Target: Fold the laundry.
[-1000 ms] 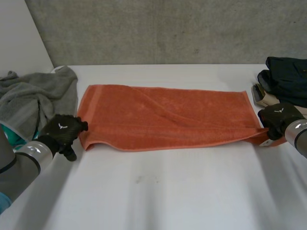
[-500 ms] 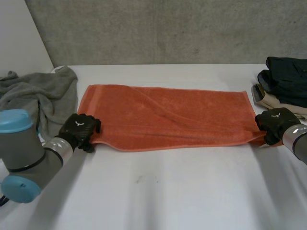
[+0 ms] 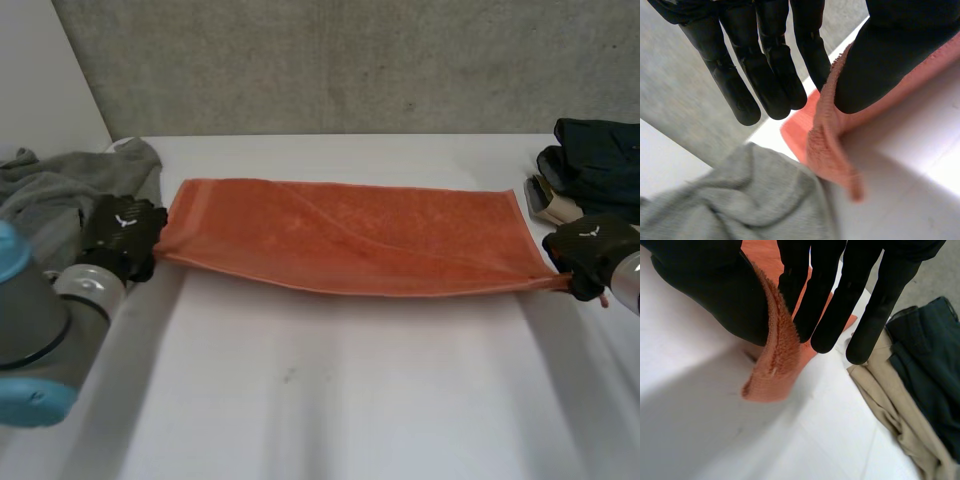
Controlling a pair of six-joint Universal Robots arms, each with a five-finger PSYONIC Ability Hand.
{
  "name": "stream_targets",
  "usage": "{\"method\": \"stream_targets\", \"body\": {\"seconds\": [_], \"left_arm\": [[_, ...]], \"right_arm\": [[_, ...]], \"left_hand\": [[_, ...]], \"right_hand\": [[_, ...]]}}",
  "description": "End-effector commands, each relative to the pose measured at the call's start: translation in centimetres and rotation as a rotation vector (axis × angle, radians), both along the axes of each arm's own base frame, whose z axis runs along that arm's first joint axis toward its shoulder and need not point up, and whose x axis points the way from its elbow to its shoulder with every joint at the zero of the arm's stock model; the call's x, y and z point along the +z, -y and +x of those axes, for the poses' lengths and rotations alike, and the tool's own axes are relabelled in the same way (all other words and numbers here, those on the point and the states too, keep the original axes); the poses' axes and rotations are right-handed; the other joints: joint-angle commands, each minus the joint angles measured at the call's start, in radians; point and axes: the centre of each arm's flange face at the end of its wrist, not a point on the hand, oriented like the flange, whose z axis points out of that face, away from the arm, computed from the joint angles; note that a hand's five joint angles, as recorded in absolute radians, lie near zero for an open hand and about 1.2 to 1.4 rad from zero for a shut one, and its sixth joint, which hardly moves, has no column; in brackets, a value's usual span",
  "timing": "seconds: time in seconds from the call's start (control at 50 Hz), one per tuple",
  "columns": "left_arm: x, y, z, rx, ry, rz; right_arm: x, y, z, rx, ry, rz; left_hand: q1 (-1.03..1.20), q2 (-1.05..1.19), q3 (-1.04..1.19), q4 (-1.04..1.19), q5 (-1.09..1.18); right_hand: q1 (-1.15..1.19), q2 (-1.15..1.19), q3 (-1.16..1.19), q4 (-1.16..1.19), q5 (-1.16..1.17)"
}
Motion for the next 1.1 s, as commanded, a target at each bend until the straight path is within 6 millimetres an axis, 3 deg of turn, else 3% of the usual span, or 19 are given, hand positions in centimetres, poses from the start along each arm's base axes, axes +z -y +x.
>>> {"method": "stream_targets", "body": {"seconds": [0.02,0.12,0.2,0.26,0.34,0.42,0.58,0.74,0.9,0.92,0.94,0.96,0.98,1.1], "left_arm": [[2.8,-5.5,1.6,-0.017,0.25,-0.025],[1.3,-11.8,3.2,-0.097,0.48,0.255],[0.7,-14.1,3.4,-0.159,0.517,0.414],[0.8,-13.0,3.1,-0.149,0.505,0.366],[0.0,-9.4,1.8,-0.14,0.493,0.257],[-0.7,-6.0,-0.3,-0.15,0.476,0.15],[-2.8,-0.1,-4.5,-0.109,0.446,-0.035],[-4.8,2.7,-5.9,-0.069,0.453,-0.071],[-5.5,4.4,-6.3,0.021,0.461,-0.073],[-5.5,4.2,-6.4,0.014,0.46,-0.075],[-5.5,4.1,-6.7,0.004,0.46,-0.079],[-5.6,3.9,-6.9,-0.004,0.461,-0.08],[-5.7,3.1,-7.8,-0.037,0.459,-0.088],[-5.1,1.0,-10.1,-0.108,0.438,-0.114]], "right_arm": [[2.4,-4.5,-0.3,0.101,-0.201,0.079],[2.2,-8.2,-2.4,0.154,-0.356,0.271],[1.9,-8.0,-3.9,0.121,-0.366,0.303],[1.6,-7.4,-3.9,0.103,-0.354,0.273],[0.5,-5.1,-2.9,0.082,-0.306,0.179],[-1.1,-2.3,-0.8,0.093,-0.261,0.09],[-3.0,1.2,0.0,0.084,-0.238,-0.012],[-4.0,4.5,0.6,0.05,-0.261,-0.165],[-5.0,7.5,1.2,0.044,-0.257,-0.245],[-5.1,7.6,1.3,0.045,-0.257,-0.247],[-5.2,7.6,1.5,0.05,-0.256,-0.25],[-5.3,7.7,1.7,0.051,-0.253,-0.253],[-5.2,7.7,1.7,0.049,-0.252,-0.259],[-5.1,6.8,1.4,-0.005,-0.152,-0.217]], "left_hand": [[0.248,0.202,0.204,0.201,0.251],[0.248,0.202,0.204,0.201,0.251],[0.248,0.202,0.204,0.201,0.251],[0.248,0.202,0.204,0.201,0.251],[0.248,0.202,0.204,0.201,0.251],[0.248,0.202,0.204,0.201,0.251],[0.248,0.202,0.204,0.201,0.251],[0.248,0.202,0.204,0.201,0.251],[0.248,0.202,0.204,0.201,0.251],[0.248,0.202,0.204,0.201,0.251],[0.123,0.078,0.079,0.076,0.126],[-0.268,-0.313,-0.311,-0.315,-0.264],[-0.974,-1.019,-1.018,-1.021,-0.971],[-0.974,-1.019,-1.018,-1.021,-0.971]], "right_hand": [[0.284,0.221,0.202,0.196,0.233],[0.284,0.221,0.202,0.196,0.233],[0.284,0.221,0.202,0.196,0.233],[0.284,0.221,0.202,0.196,0.233],[0.284,0.221,0.202,0.196,0.233],[0.284,0.221,0.202,0.196,0.233],[0.284,0.221,0.202,0.196,0.233],[0.284,0.221,0.202,0.196,0.233],[0.282,0.219,0.2,0.194,0.231],[0.009,-0.054,-0.073,-0.079,-0.042],[-0.358,-0.42,-0.439,-0.445,-0.408],[-0.938,-1.001,-1.02,-1.026,-0.989],[-0.938,-1.001,-1.02,-1.026,-0.989],[-0.938,-1.001,-1.02,-1.026,-0.989]]}}
